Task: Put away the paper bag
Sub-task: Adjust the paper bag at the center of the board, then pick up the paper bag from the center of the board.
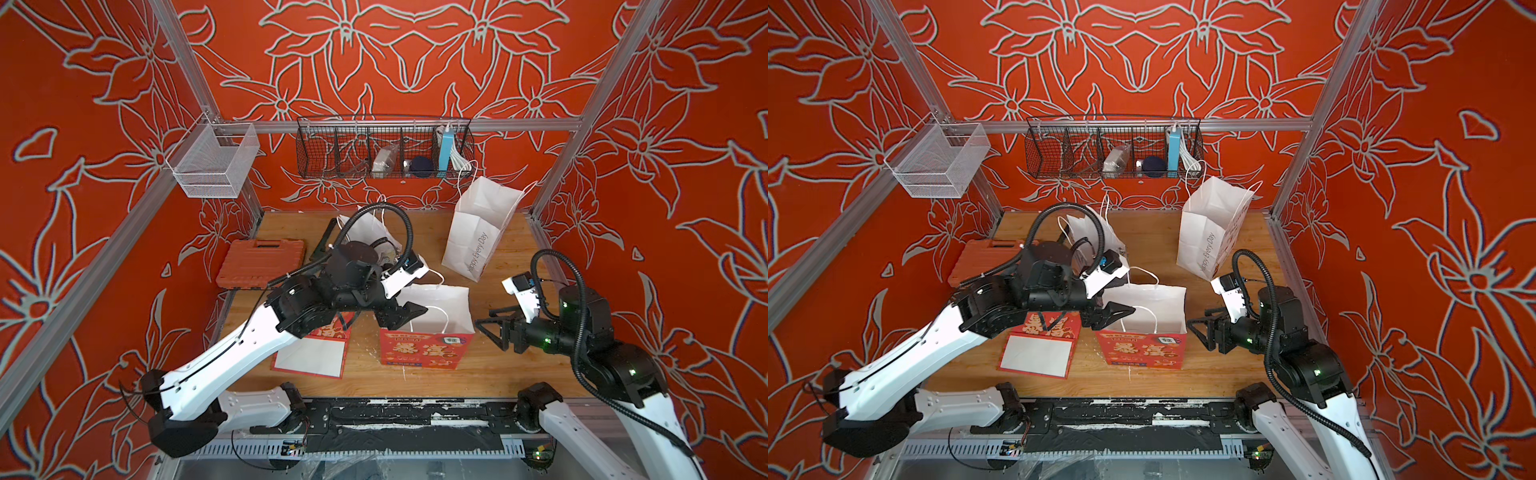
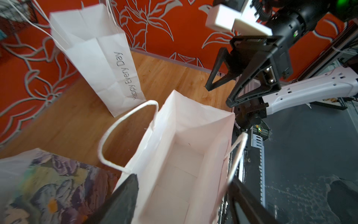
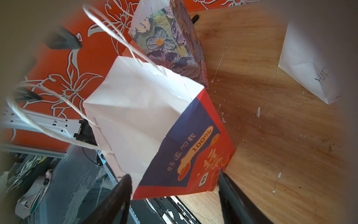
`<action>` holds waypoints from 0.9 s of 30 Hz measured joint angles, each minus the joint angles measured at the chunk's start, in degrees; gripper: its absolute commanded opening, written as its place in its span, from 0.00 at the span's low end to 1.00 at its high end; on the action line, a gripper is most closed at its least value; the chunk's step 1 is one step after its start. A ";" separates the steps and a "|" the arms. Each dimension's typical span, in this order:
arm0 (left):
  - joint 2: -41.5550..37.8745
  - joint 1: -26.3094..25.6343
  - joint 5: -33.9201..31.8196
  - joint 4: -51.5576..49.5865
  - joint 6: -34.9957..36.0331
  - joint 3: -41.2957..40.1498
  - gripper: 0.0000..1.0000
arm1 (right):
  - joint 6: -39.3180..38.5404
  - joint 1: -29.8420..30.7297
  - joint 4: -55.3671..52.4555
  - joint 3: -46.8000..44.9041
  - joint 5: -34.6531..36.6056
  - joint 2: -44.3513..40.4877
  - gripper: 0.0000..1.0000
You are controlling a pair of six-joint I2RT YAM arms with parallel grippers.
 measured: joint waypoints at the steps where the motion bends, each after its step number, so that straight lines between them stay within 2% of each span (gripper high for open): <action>1: -2.32 0.02 -1.01 0.74 -1.38 -0.87 0.79 | -0.04 0.00 -0.63 1.11 0.42 0.44 0.73; 8: -22.29 0.72 -10.51 0.74 -10.97 -11.69 0.84 | -2.01 0.00 -5.29 9.46 2.51 0.72 0.75; 13: -31.95 0.74 -9.35 -1.33 -16.06 -24.09 0.84 | -3.58 0.00 -8.04 11.26 2.51 0.92 0.75; 16: -34.82 0.74 -6.95 -0.07 -18.49 -33.07 0.87 | -3.87 0.00 -9.16 11.37 2.67 1.42 0.75; 18: -35.89 0.74 -5.68 2.49 -19.54 -38.84 0.93 | -3.91 0.00 -10.25 11.34 3.54 1.86 0.75; 21: -36.06 0.74 -5.22 6.69 -21.00 -45.44 0.98 | -3.89 0.00 -11.74 11.34 5.20 2.67 0.75; 27: -35.15 0.74 -9.42 18.51 -21.09 -51.19 0.94 | -3.37 0.00 -12.31 9.73 5.09 1.49 0.76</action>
